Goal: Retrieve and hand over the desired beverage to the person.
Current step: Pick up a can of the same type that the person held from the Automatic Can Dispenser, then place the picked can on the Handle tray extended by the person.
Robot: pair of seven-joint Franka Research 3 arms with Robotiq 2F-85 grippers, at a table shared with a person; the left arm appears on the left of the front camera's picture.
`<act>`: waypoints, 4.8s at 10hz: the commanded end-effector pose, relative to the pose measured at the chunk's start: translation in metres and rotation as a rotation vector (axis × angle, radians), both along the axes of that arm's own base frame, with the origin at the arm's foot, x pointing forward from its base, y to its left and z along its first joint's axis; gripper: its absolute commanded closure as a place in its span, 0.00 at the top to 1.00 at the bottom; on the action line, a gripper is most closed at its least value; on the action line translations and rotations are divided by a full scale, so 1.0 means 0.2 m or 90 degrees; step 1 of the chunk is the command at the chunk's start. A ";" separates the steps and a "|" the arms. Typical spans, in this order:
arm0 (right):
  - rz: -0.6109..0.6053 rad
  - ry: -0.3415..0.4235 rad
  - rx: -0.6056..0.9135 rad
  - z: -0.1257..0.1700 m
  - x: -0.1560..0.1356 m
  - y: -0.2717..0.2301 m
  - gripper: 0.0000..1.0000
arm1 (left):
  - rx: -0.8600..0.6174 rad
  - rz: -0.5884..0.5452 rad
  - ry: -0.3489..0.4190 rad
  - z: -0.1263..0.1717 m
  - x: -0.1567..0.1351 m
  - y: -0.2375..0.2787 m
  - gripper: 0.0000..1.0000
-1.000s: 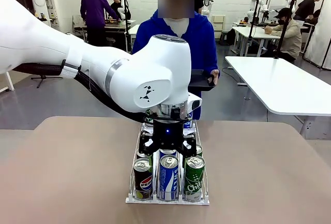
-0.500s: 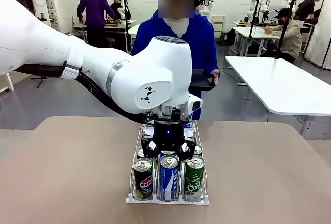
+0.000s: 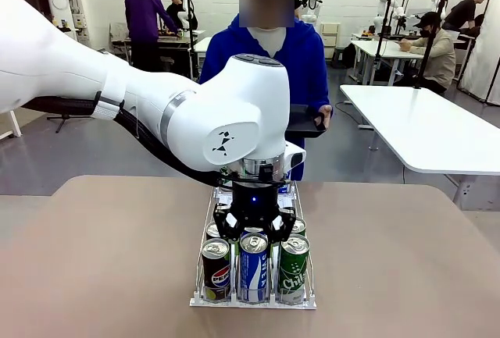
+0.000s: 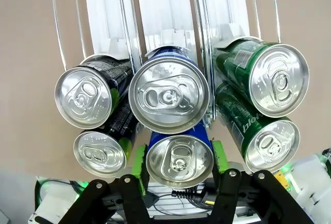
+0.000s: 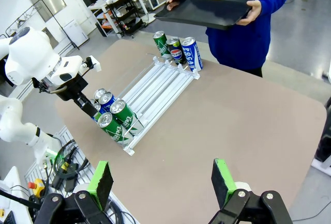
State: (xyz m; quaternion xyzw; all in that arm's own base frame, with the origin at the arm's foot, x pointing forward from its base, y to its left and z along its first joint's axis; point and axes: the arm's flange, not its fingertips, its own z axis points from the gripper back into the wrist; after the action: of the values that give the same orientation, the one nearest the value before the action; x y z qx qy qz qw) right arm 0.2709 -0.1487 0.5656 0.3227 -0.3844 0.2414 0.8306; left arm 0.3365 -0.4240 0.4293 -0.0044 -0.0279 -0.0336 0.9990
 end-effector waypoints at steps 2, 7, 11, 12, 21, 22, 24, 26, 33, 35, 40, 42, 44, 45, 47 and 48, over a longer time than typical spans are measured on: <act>0.010 -0.014 0.015 0.01 0.02 -0.01 1.00 | -0.001 -0.027 -0.006 0.09 -0.03 -0.01 0.00; 0.010 -0.014 0.015 0.01 0.02 -0.01 1.00 | -0.021 -0.028 -0.043 0.87 -0.10 0.02 0.00; 0.010 -0.014 0.015 0.01 0.02 -0.01 1.00 | 0.008 -0.007 -0.080 1.31 -0.12 -0.03 0.00; 0.010 -0.014 0.015 0.01 0.02 -0.01 1.00 | 0.017 -0.009 -0.083 1.35 -0.09 -0.03 0.00; 0.010 -0.014 0.015 0.01 0.02 -0.01 1.00 | 0.008 -0.017 -0.072 1.32 -0.05 0.03 0.00; 0.010 -0.014 0.015 0.01 0.02 -0.01 1.00 | 0.008 -0.017 -0.072 1.32 -0.05 0.03 0.00; 0.010 -0.014 0.015 0.01 0.02 -0.01 1.00 | 0.008 -0.017 -0.072 1.32 -0.05 0.03 0.00; 0.010 -0.014 0.015 0.01 0.02 -0.01 1.00 | 0.008 -0.017 -0.072 1.32 -0.05 0.03 0.00; 0.010 -0.014 0.015 0.01 0.02 -0.01 1.00 | 0.008 -0.017 -0.072 1.32 -0.05 0.03 0.00; 0.010 -0.014 0.015 0.01 0.02 -0.01 1.00 | 0.009 -0.021 -0.063 1.31 -0.03 0.01 0.58; 0.010 -0.014 0.015 0.01 0.02 -0.01 1.00 | -0.013 -0.003 -0.086 1.28 0.44 0.32 0.58; 0.010 -0.014 0.015 0.01 0.02 -0.01 1.00 | -0.018 0.040 -0.083 1.25 0.64 0.46 0.58; 0.010 -0.014 0.015 0.01 0.02 -0.01 1.00 | -0.016 0.049 -0.078 1.24 0.82 0.57 0.58; 0.010 -0.014 0.015 0.01 0.02 -0.01 1.00 | -0.026 0.034 -0.071 1.23 0.88 0.61 0.58; 0.010 -0.014 0.015 0.01 0.02 -0.01 1.00 | -0.054 -0.012 -0.057 1.22 0.96 0.64 0.58; 0.010 -0.014 0.015 0.01 0.02 -0.01 1.00 | -0.058 -0.022 -0.057 1.22 0.96 0.64 0.58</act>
State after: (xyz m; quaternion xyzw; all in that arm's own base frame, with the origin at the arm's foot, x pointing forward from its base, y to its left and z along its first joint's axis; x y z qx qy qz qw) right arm 0.2708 -0.1502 0.5648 0.3215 -0.3834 0.2399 0.8319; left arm 0.5259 -0.2959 0.6602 -0.0273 -0.0755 -0.0279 0.9964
